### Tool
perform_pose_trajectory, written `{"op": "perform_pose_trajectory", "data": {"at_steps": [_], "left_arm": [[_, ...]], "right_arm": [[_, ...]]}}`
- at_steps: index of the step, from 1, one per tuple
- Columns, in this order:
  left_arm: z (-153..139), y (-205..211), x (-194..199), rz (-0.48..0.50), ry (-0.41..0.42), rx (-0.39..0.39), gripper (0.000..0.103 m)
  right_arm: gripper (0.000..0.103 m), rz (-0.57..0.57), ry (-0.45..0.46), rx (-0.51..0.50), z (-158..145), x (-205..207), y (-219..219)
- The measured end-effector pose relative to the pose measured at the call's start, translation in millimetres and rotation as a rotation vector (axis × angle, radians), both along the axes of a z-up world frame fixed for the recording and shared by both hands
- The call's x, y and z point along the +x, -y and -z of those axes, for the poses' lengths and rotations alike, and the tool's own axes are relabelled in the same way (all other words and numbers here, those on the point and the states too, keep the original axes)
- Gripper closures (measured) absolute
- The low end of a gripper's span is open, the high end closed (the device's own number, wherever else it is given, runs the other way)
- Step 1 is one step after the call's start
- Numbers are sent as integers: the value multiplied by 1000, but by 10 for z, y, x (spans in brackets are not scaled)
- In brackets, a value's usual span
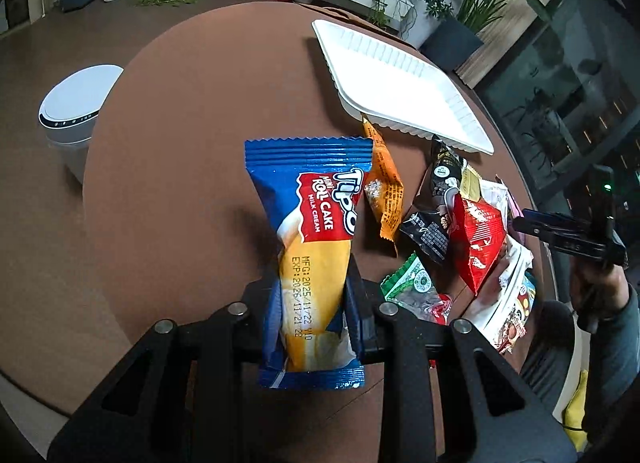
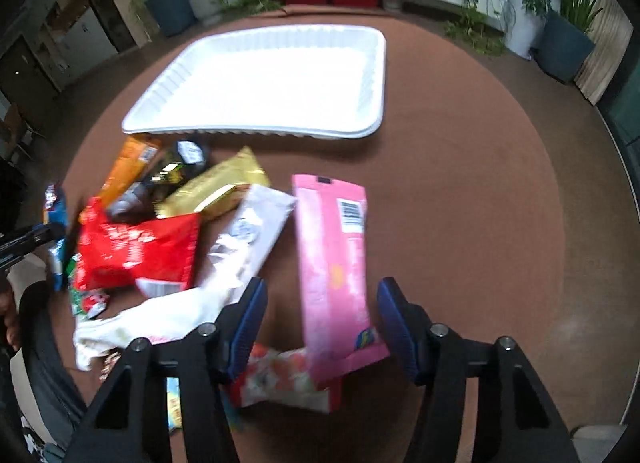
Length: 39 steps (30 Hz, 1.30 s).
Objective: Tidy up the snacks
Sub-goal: 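Carry the Tipo cake with the left tool into the tray while the right tool places the pink bar there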
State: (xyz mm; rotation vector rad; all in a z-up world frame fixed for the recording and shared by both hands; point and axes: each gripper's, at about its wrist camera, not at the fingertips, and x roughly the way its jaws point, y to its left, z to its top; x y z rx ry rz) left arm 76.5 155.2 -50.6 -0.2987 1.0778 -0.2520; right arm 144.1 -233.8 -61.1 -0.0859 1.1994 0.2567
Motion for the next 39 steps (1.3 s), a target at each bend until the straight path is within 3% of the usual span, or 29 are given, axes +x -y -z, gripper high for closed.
{"op": "perform_pose_trajectory", "data": {"at_steps": [7,10,15,20,30,36,39], "left_arm": [[107,82,35,18,-7,-6,78],[135,114,34,31,-14,3,79],[123,136,25,37,-6,12,79],[50,103,5,25,13,7,79],[-355,-23,118,8,94,-111,79],[-696,-15,625,25,152,-121,79],[-827,119,1031,58,161,-100,79]], "right_arm": [[67,-15,-31,-19,140,88,61],[68,-25,-32,-18,134,94,81],[79,-21,-28,5,140,129,80],[82,17,1,58,88,93,188],[82,180,81,205,-107,162,613],[82,292,127,272,-315,421,883],[82,286,167,287,-503,614,761]]}}
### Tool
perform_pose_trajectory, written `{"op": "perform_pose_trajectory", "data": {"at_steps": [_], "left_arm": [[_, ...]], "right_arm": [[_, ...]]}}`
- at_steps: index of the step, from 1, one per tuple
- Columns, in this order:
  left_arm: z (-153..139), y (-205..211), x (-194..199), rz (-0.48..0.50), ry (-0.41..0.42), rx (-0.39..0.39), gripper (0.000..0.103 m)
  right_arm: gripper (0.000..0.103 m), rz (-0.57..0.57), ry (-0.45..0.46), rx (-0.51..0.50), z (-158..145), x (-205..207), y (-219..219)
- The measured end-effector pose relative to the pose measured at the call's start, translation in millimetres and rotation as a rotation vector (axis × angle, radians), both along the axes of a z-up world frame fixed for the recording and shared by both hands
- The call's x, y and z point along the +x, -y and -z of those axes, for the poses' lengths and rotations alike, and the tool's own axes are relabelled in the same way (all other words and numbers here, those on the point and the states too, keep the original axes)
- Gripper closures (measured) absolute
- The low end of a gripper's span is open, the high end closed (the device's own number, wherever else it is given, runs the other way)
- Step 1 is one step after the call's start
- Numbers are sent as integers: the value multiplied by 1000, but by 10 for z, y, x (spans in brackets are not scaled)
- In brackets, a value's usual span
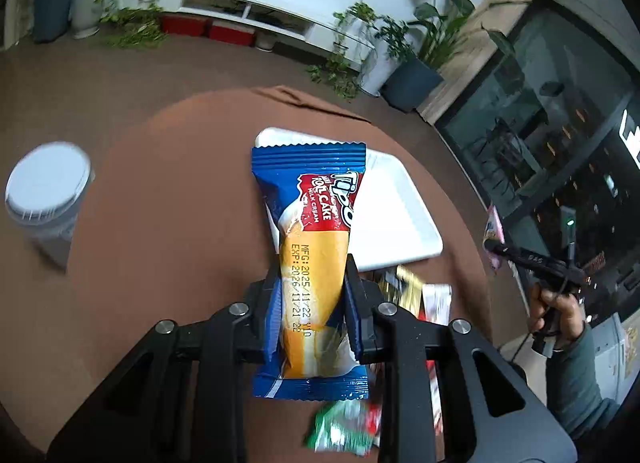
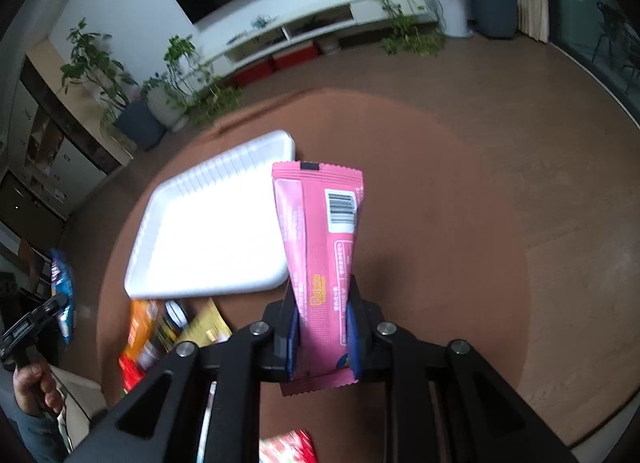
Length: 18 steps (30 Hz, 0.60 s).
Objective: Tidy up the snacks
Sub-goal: 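Carry the Tipo cake with the left tool into the tray while the right tool places the pink bar there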
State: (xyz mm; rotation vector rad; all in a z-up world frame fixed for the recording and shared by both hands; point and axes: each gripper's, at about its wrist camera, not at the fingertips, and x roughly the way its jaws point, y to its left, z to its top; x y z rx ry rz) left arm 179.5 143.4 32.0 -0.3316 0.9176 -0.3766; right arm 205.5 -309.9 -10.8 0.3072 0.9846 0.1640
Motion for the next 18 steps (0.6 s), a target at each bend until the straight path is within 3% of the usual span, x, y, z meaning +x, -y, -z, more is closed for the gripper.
{"op": "perform_pose_trajectory", "data": {"at_steps": [4,8,12,18], "left_arm": [[-70,276,577,40,-5,22,79],[92,569,956,77,-68,49,79],[328,802,1177,93,-125,122,79],[684,986,1250,100,-189,194,79]], "right_arm": [[82,-75,39,37,-144,326,-422],[82,-131,-2,37,7,705,-848],[82,-182,-65,-16,310,959,-1194],[82,-162,-117,-83,597,1039,-1226]]}}
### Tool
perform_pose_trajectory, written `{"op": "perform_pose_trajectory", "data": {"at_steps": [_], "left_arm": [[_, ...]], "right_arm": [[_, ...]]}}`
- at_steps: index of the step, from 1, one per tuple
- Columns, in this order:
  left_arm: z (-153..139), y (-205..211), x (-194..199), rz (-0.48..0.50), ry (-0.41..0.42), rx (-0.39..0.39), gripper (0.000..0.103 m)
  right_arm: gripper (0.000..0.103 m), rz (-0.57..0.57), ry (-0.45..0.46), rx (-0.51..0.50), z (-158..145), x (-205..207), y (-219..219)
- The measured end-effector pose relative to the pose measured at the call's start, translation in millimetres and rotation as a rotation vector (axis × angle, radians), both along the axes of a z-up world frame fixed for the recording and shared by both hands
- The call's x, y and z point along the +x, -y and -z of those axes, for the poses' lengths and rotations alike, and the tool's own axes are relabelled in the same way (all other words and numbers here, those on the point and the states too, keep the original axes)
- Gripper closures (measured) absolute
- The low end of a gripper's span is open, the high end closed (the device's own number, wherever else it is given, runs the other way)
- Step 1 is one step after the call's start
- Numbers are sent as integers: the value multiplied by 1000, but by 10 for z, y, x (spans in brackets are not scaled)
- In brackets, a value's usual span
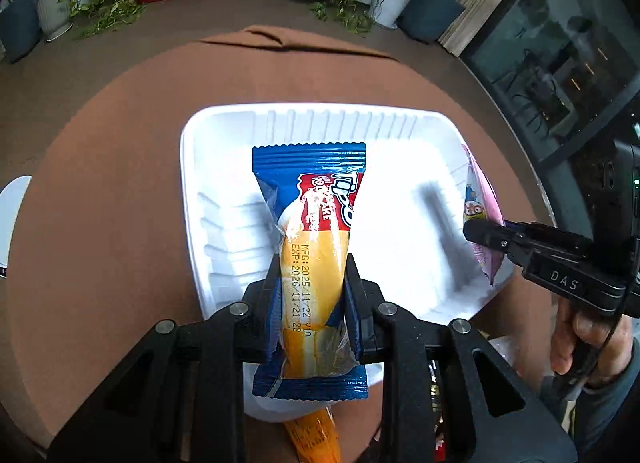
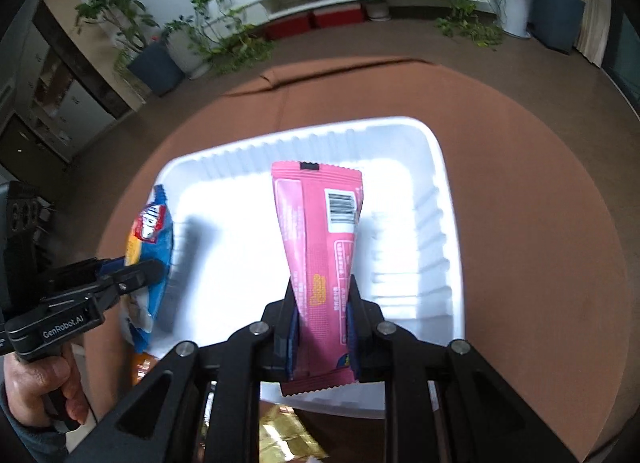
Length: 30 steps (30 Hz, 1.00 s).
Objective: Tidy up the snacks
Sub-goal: 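Carry the Tipo cake with the left tool into the tray while the right tool places the pink bar there, then open both tools and withdraw them from the white tray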
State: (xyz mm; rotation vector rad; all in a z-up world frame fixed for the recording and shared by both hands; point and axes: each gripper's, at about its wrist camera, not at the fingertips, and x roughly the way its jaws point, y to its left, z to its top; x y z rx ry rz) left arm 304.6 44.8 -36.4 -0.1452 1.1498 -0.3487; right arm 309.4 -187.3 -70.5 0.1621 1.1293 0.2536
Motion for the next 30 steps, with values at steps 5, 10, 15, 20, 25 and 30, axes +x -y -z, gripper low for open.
{"op": "perform_pose_trajectory", "data": {"at_steps": [5,10,15,20,25,30], "left_arm": [[143,147,16,-12,-45,25,79],[264,217,222,-8,-56,43,78],[244,261,238,-14,-57,47,77],[225,241,109,-14,-35,39,68],[-132,186,-105,-10,47,23,29],[-567,3,-510,-7,145,-18,0]], "right_arm": [[82,22,-37,-31,138,-79,131],[81,26,-41,-28,186,-154,199],[74,24,-34,-27,208,-150,172],[45,34,10,-24,98,-215,151],[42,31,75,-12,-201,-327,169],[17,14,274,53,-773,-790,291]]}}
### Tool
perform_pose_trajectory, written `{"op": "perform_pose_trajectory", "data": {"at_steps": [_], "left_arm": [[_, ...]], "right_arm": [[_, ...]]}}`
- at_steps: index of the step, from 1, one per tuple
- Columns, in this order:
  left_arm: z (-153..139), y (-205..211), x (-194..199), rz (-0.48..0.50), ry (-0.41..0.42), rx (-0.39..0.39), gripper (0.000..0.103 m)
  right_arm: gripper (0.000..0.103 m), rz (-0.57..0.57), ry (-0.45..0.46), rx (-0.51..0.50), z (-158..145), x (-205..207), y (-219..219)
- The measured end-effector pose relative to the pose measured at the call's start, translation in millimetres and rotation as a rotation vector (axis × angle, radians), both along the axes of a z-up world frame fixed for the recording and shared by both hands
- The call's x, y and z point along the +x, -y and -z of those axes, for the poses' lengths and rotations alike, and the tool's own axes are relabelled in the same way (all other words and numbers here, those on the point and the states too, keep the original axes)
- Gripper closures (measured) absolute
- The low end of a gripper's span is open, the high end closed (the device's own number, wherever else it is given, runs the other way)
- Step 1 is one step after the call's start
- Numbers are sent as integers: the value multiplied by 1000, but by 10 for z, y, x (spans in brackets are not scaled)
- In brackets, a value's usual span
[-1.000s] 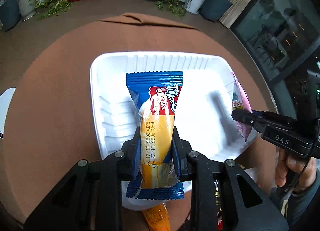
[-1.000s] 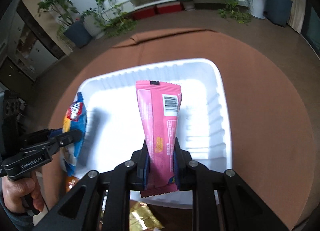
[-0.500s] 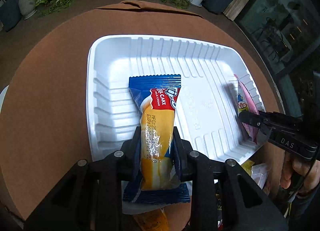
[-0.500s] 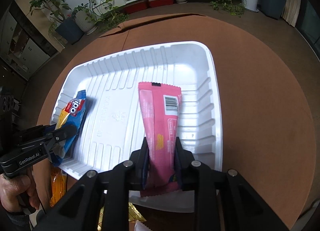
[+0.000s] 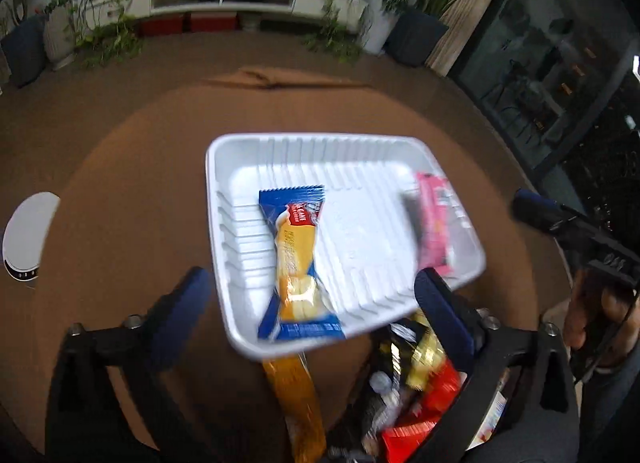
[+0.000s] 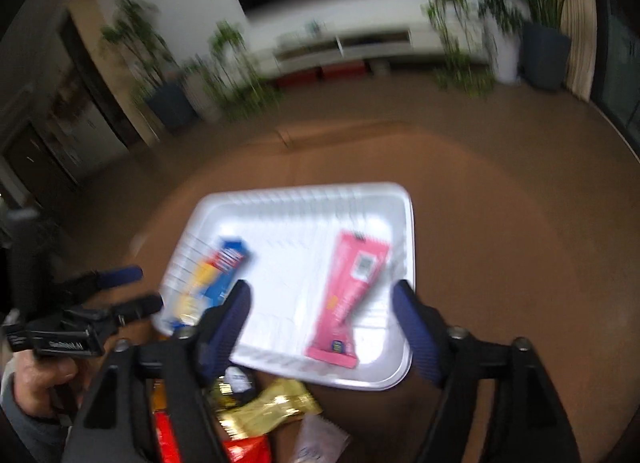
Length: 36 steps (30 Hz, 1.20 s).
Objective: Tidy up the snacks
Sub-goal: 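Open both tools and withdraw them from the white tray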
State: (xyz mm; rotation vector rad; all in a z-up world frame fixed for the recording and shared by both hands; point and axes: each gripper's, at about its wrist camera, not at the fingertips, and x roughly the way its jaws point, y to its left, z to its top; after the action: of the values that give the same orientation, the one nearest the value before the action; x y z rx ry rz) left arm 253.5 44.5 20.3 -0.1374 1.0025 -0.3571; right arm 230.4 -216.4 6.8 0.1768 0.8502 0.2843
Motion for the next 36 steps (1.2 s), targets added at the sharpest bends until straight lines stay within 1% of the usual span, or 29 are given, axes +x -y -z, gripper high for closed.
{"op": "perform_pose_trajectory", "data": {"at_steps": [1,2,3,4,5,7,8,9,10,11,13,15,18,19,21,22,24,25,26,28,30,33,35,36], "left_arm": [[-119,-25,-158,9,42,2,0],[-198,-40,-305,17,84,23,0],[-254,-42,-423,21,118,50,0],[-333,-61,-642,28,185,88,0],[-362,-62,-785,33,213,108,0],[-374,-53,-1060,22,217,142,0],[-374,-73,-1213,-5,210,154,0],[-357,-97,-1336,-31,199,143,0],[-313,-126,-1438,-48,185,114,0],[-243,-172,-1564,-64,165,68,0],[-78,-212,-1747,-79,119,14,0],[45,-230,-1886,-99,85,2,0],[210,-221,-2122,-98,55,-67,0],[252,-175,-2212,-89,50,-73,0],[303,-44,-2319,-53,55,-50,0],[320,59,-2386,-19,67,-27,0],[337,295,-2476,66,90,25,0],[358,426,-2518,118,95,44,0],[371,489,-2526,141,93,46,0],[403,603,-2554,173,87,42,0],[397,661,-2567,194,85,41,0],[358,714,-2529,229,93,59,1],[334,745,-2463,255,96,79,3],[333,758,-2414,267,92,88,6]], "right_arm": [[12,-3,66,44,-151,-185,65],[3,-5,108,75,-239,-312,106],[0,-9,147,105,-311,-450,139],[0,-21,182,136,-383,-587,182],[0,-40,206,169,-422,-745,219],[0,-64,214,238,-419,-1019,263],[0,-70,209,259,-407,-1102,274],[0,-80,195,289,-364,-1224,286],[0,-83,178,304,-316,-1323,273],[0,-83,160,313,-256,-1424,274],[0,-80,126,346,-128,-1615,309],[0,-78,83,372,-3,-1776,324],[0,-38,5,392,249,-1991,353],[0,-21,-22,399,332,-2041,355],[1,12,-74,395,507,-2173,349],[4,29,-105,363,589,-2220,308],[8,35,-132,319,686,-2272,265],[10,36,-144,300,730,-2284,238],[11,40,-163,283,777,-2296,202],[17,43,-183,285,813,-2303,180],[18,44,-195,290,847,-2306,179],[20,63,-177,270,862,-2323,192],[20,75,-178,260,894,-2320,193],[20,76,-188,266,919,-2329,210]]}}
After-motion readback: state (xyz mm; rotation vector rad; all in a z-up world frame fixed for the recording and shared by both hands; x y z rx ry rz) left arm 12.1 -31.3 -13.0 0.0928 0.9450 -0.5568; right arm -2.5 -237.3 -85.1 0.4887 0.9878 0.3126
